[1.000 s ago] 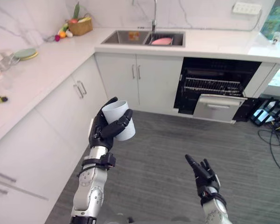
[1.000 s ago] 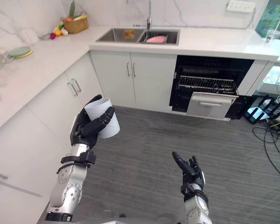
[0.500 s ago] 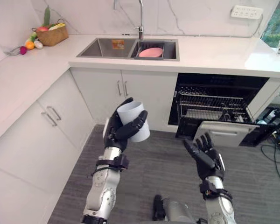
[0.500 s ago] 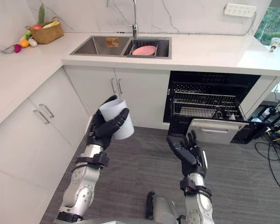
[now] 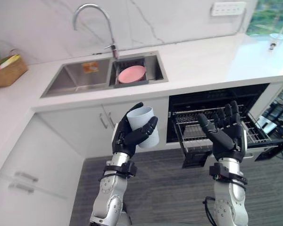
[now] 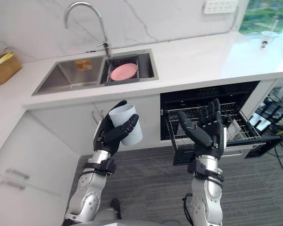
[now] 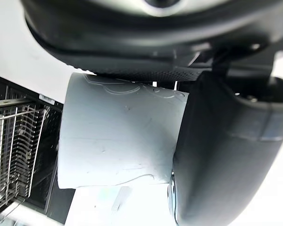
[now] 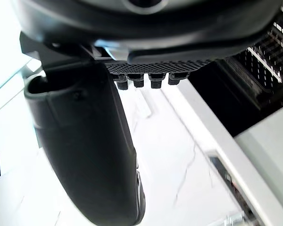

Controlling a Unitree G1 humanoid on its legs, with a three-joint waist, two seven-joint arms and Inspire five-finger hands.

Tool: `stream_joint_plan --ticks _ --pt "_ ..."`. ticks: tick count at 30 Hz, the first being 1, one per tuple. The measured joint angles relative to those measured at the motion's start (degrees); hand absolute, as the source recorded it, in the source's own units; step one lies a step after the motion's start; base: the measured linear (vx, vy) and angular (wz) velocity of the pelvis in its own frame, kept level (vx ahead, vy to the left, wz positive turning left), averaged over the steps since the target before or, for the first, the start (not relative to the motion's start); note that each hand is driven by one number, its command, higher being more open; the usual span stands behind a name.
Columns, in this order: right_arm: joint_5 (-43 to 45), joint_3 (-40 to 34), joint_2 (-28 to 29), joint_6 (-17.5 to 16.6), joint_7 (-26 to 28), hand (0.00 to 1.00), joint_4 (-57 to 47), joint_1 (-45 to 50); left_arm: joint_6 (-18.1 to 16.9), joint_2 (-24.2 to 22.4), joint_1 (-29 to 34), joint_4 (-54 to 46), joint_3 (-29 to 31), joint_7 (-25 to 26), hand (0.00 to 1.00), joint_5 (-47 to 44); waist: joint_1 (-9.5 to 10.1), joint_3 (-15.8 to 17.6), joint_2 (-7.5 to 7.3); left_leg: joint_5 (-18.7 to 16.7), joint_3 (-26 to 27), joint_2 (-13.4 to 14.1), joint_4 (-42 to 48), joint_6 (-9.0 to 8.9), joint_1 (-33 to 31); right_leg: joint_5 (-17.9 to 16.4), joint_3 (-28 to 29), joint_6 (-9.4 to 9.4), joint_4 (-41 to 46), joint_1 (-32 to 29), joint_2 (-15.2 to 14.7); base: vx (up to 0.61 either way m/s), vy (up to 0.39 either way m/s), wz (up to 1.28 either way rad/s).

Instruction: Walk over to the sink, pick up the cup, carry it to the dishwasher, place the cup inside the dishwasher, then close the dishwasher door

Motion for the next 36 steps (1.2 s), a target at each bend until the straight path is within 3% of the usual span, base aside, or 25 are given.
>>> stream_joint_plan --ticks 2,3,5,7,8,10,12,13,14,15,16,18,21,28,31,32,33,34,36 --pt "0.5 -1.8 1.7 0.4 -1.6 1.00 0.4 2.6 0.0 1.7 -0.2 0.1 -0.7 0.2 0.00 0.0 -2.19 -1.8 -3.21 -4.8 0.5 -4.3 3.5 2.28 -1.2 0.0 -0.3 1.39 2.6 -0.8 -4.6 0.45 0.375 0.01" --pt "0.6 -3.8 2.6 0.5 -1.9 1.00 1.3 3.1 0.0 1.8 -0.5 0.1 -0.7 0.3 0.00 0.1 -2.59 -1.8 -4.23 -6.9 1.4 -6.1 5.0 3.55 -1.1 1.0 -0.2 3.01 6.6 -2.5 -6.6 0.42 0.365 0.13" --pt "0.6 -6.4 4.0 1.1 -2.1 1.00 2.7 3.0 0.4 2.3 -1.3 0.1 -0.4 0.3 0.00 0.1 -2.74 -1.6 -5.07 -9.7 2.4 -8.3 6.4 5.22 0.4 4.0 -1.1 3.28 17.3 -6.8 -9.1 0.38 0.334 -0.04" --pt "0.5 -7.3 4.9 1.3 -2.2 1.00 4.8 2.5 1.2 3.6 -1.3 0.1 0.6 0.5 0.00 0.1 -2.67 -1.0 -5.26 -11.6 4.0 -9.3 4.9 6.62 6.0 12.2 -3.8 1.91 28.4 -10.2 -11.7 0.33 0.274 -0.32" --pt "0.5 -6.6 5.2 2.0 -2.0 1.00 6.2 2.0 1.5 4.3 -1.3 0.1 2.0 1.0 0.00 0.1 -2.50 -0.3 -4.50 -12.0 5.5 -8.7 2.0 7.06 11.0 11.0 -6.8 0.83 33.6 -11.8 -12.6 0.23 0.214 -0.59" --pt "0.5 -5.1 5.4 2.7 -1.3 1.00 7.4 1.2 1.3 4.3 -1.4 -0.5 4.8 2.2 0.00 0.1 -2.21 -0.4 -2.93 -12.0 7.8 -7.0 -1.9 7.05 15.0 7.0 -12.3 -0.53 33.9 -16.2 -10.9 0.19 0.176 -0.70" --pt "0.4 -4.2 5.7 2.8 -0.4 1.00 7.6 0.2 0.4 5.1 -1.7 -0.9 6.7 2.9 0.00 0.0 -2.24 -0.5 -2.82 -12.1 9.8 -6.2 -3.8 6.83 16.2 6.1 -16.5 -1.06 26.1 -20.1 -8.1 0.14 0.074 -0.60" --pt "0.4 -4.4 5.5 2.8 -0.2 1.00 7.6 -1.1 0.4 6.1 -1.9 -0.8 7.6 2.9 0.00 0.0 -2.34 -0.5 -3.04 -12.3 11.2 -6.1 -4.7 6.31 16.8 7.3 -18.8 -2.09 15.5 -22.1 -6.2 0.15 -0.001 -0.43" --pt "0.4 -4.6 5.5 2.8 -0.2 1.00 7.5 -1.7 0.4 6.5 -1.9 -0.6 7.8 2.9 0.00 0.0 -2.36 -0.4 -3.08 -12.5 11.8 -6.2 -4.9 5.97 17.1 9.0 -19.5 -2.83 11.2 -22.5 -5.6 0.19 -0.026 -0.53" --pt "0.4 -4.5 5.6 2.9 -0.3 1.00 7.2 -2.6 0.3 7.2 -1.9 -0.2 8.0 2.9 0.00 0.0 -2.56 -0.2 -3.83 -13.3 12.6 -7.0 -4.8 4.89 18.0 16.4 -20.2 -4.38 2.5 -22.8 -4.6 0.17 -0.048 -0.35" --pt "0.4 -4.2 5.3 3.1 -0.1 1.00 6.8 -2.8 0.1 7.5 -1.9 0.4 8.0 2.9 0.00 0.0 -3.28 0.3 -3.98 -14.3 12.7 -7.4 -4.3 4.10 18.8 21.8 -19.9 -3.99 0.6 -22.1 -4.1 0.18 -0.058 -0.44" --pt "0.4 -3.1 4.4 3.8 0.0 1.00 5.7 -2.7 -0.1 5.2 -1.9 1.2 7.1 3.3 0.00 0.0 -3.50 -0.1 -2.03 -15.7 14.9 -5.0 -3.8 3.28 18.9 22.9 -19.1 -4.44 -2.3 -21.5 -0.5 0.18 -0.061 -0.58" --pt "0.4 -2.3 5.1 4.1 0.8 1.00 2.1 -1.4 -0.4 3.4 -3.0 1.3 4.7 3.8 0.00 0.0 -4.02 0.4 -2.10 -18.7 17.4 -2.4 -1.5 2.29 19.5 21.0 -17.4 -5.95 -2.1 -22.1 2.6 0.11 -0.053 -0.61" --pt "0.5 -3.0 4.7 3.3 2.7 1.00 1.6 -1.6 -0.4 1.3 -8.2 1.6 2.5 4.1 0.00 -0.1 -5.10 0.6 -0.91 -19.0 14.4 -1.5 -1.6 1.93 21.6 14.6 -18.4 -6.05 4.7 -24.0 3.1 0.13 -0.058 -0.17" --pt "0.6 -2.9 4.2 3.6 3.5 1.00 2.8 -1.7 -0.4 1.3 -7.0 2.7 2.5 4.1 0.00 0.0 -4.24 1.2 0.13 -18.6 11.4 3.5 18.1 2.55 15.5 13.4 -18.2 -6.84 3.0 -19.9 4.6 0.17 -0.136 -0.11" --pt "0.6 -2.8 3.0 3.7 4.4 1.00 2.5 -1.7 -0.5 1.2 -5.7 2.7 2.4 4.1 0.00 0.0 -3.78 1.9 1.98 -15.7 7.8 7.0 31.1 4.52 11.2 12.8 -17.8 -7.55 2.1 -16.8 6.7 0.18 -0.061 -0.22" --pt "0.6 -2.6 2.4 4.1 4.9 1.00 2.3 -1.7 -0.5 1.2 -4.9 2.7 2.4 4.1 0.00 0.0 -3.56 2.2 2.77 -12.5 5.3 8.1 36.6 4.61 9.2 12.5 -17.2 -7.94 1.8 -15.3 7.8 0.24 -0.030 -0.53" --pt "0.6 -2.0 1.3 4.5 6.2 1.00 2.2 -1.9 -0.6 1.4 -2.8 2.9 2.6 4.1 0.00 0.0 -2.65 2.3 3.34 -11.9 1.1 7.9 43.7 2.73 5.7 12.0 -15.2 -8.59 1.1 -13.3 9.3 0.26 0.027 -0.85" --pt "0.6 -1.9 1.1 4.6 7.7 1.00 2.2 -2.6 -0.8 1.4 -1.2 4.2 2.6 3.8 0.00 0.0 -1.71 2.1 3.65 -15.4 -1.5 4.4 44.1 3.04 2.6 12.2 -11.8 -9.15 -0.8 -11.2 9.6 0.29 0.052 -1.01"
